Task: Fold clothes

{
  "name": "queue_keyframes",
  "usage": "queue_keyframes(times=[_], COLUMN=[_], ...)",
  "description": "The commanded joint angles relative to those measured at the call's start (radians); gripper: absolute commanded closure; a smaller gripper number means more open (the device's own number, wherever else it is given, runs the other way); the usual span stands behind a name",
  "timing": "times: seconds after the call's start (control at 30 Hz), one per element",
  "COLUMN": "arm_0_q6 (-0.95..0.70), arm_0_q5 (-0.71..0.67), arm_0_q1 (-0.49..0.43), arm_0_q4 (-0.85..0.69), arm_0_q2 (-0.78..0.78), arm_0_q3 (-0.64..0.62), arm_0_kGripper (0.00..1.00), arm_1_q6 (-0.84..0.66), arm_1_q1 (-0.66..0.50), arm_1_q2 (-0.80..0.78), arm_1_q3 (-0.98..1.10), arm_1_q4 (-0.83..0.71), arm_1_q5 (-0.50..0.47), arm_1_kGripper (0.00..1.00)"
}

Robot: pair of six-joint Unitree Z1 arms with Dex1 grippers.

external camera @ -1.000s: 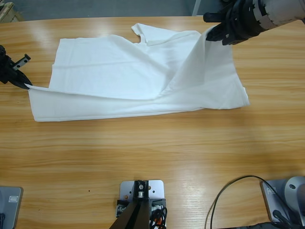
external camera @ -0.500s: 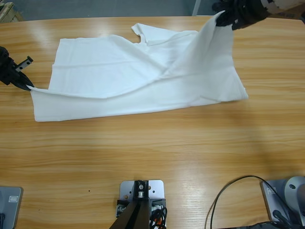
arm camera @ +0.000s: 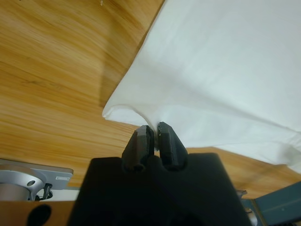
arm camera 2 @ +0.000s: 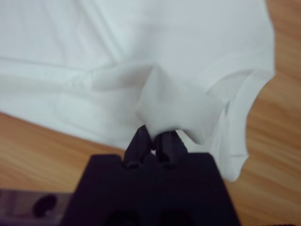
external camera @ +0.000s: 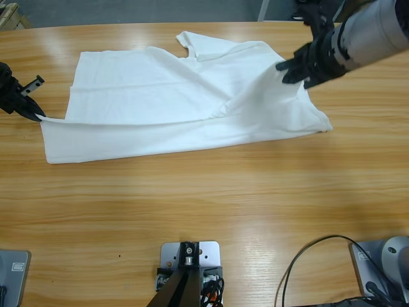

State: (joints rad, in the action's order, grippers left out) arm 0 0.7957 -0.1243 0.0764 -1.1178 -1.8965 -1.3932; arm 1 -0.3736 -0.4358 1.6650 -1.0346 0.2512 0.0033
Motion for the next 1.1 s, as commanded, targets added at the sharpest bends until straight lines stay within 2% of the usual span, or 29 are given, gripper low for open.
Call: queue_keyframes(times=[0.03, 0.43, 0.53, 0.6, 0.63, 0.67, 0.7, 0.77, 0.8, 0.83, 0.87, 0.9, 0.93, 1.1], arm_0_q6=[-0.025, -0.031, -0.038, -0.043, -0.055, -0.068, -0.079, -0.087, -0.092, -0.100, -0.105, -0.109, -0.109, -0.104], arm_0_q5=[0.022, 0.026, 0.026, 0.027, 0.032, 0.050, 0.070, 0.104, 0.123, 0.144, 0.161, 0.170, 0.173, 0.172], arm_0_q1=[-0.009, -0.028, -0.029, -0.028, -0.022, -0.013, -0.005, 0.004, 0.007, 0.013, 0.019, 0.025, 0.029, 0.099], arm_0_q4=[0.029, 0.058, 0.058, 0.058, 0.058, 0.061, 0.064, 0.069, 0.070, 0.070, 0.069, 0.069, 0.068, 0.043], arm_0_q2=[-0.090, -0.194, -0.222, -0.236, -0.243, -0.250, -0.255, -0.259, -0.258, -0.256, -0.252, -0.244, -0.233, -0.141], arm_0_q3=[0.002, -0.091, -0.103, -0.107, -0.110, -0.116, -0.119, -0.127, -0.134, -0.140, -0.144, -0.145, -0.142, -0.132], arm_0_kGripper=[1.000, 1.000, 0.906, 0.544, 0.311, 0.118, 0.036, 0.032, 0.032, 0.032, 0.032, 0.032, 0.032, 0.087], arm_1_q6=[-0.030, -0.110, -0.108, -0.105, -0.105, -0.105, -0.105, -0.105, -0.104, -0.099, -0.094, -0.091, -0.079, -0.028], arm_1_q1=[-0.020, -0.021, -0.021, -0.021, -0.021, -0.021, -0.021, -0.021, -0.021, -0.021, -0.021, -0.021, -0.021, -0.018], arm_1_q2=[-0.044, -0.030, 0.005, 0.018, 0.025, 0.036, 0.044, 0.047, 0.046, 0.042, 0.036, 0.032, 0.026, 0.022], arm_1_q3=[0.100, 0.184, 0.204, 0.196, 0.189, 0.181, 0.174, 0.169, 0.167, 0.166, 0.166, 0.165, 0.162, 0.150], arm_1_q4=[0.011, 0.114, 0.077, 0.057, 0.051, 0.048, 0.048, 0.048, 0.048, 0.049, 0.050, 0.050, 0.051, 0.049], arm_1_q5=[0.003, 0.009, 0.004, 0.002, -0.001, -0.004, -0.006, -0.021, -0.024, -0.036, -0.050, -0.051, -0.051, -0.096], arm_1_kGripper=[1.000, 1.000, 1.000, 1.000, 1.000, 1.000, 1.000, 0.977, 0.695, 0.362, 0.125, 0.032, 0.017, 0.023])
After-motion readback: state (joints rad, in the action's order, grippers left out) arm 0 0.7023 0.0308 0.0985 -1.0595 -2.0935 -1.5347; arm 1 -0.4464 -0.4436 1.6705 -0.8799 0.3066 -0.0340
